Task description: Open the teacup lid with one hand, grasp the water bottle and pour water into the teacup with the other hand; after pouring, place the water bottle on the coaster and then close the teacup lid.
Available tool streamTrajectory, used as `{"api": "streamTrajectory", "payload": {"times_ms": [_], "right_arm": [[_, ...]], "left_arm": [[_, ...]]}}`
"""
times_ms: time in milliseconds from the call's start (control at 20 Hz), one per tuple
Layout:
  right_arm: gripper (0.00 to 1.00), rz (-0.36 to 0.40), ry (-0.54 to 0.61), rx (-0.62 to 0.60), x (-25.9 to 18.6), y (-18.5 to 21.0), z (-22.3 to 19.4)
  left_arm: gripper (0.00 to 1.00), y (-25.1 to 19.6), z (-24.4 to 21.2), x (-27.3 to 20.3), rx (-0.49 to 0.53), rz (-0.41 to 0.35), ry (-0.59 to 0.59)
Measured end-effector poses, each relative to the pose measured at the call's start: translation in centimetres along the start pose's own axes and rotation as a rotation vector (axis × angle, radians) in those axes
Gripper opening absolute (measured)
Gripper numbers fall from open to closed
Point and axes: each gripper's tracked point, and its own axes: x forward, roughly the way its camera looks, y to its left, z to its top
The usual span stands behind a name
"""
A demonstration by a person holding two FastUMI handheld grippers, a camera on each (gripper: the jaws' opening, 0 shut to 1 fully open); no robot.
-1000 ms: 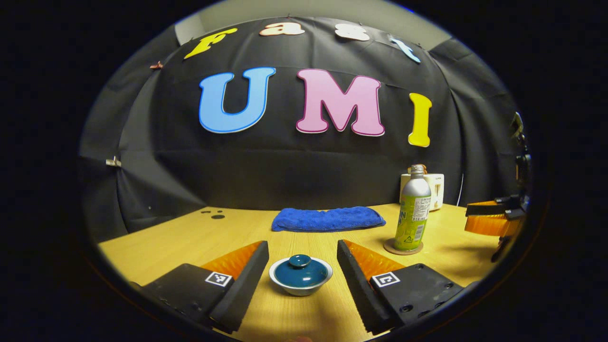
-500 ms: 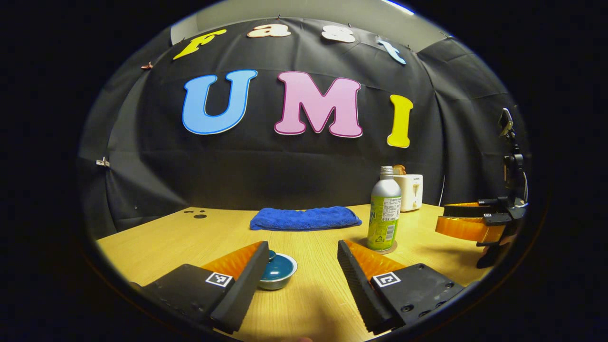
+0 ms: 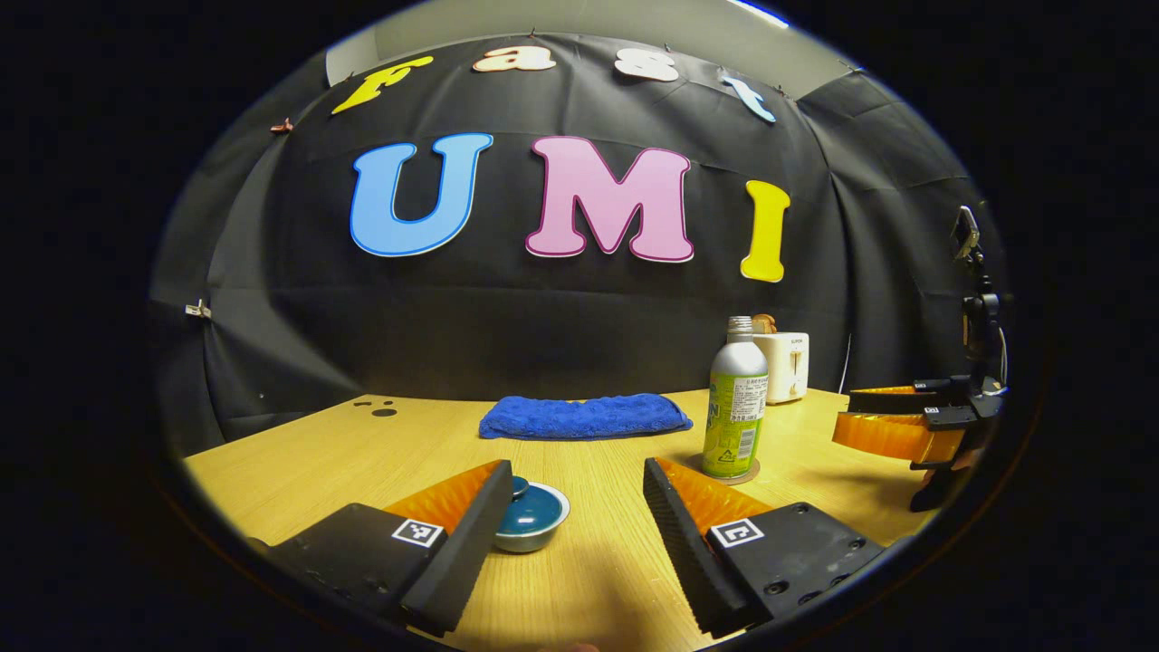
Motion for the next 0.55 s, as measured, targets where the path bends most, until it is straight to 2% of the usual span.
{"api": "streamTrajectory", "payload": {"times_ms": [550], "right_arm": [[0.93,0.000,0.000,0.000,-0.02,0.04,0.02]], "left_arm": [[0.92,-0.05,-0.05,0.08,0.000,0.005,0.001]]}}
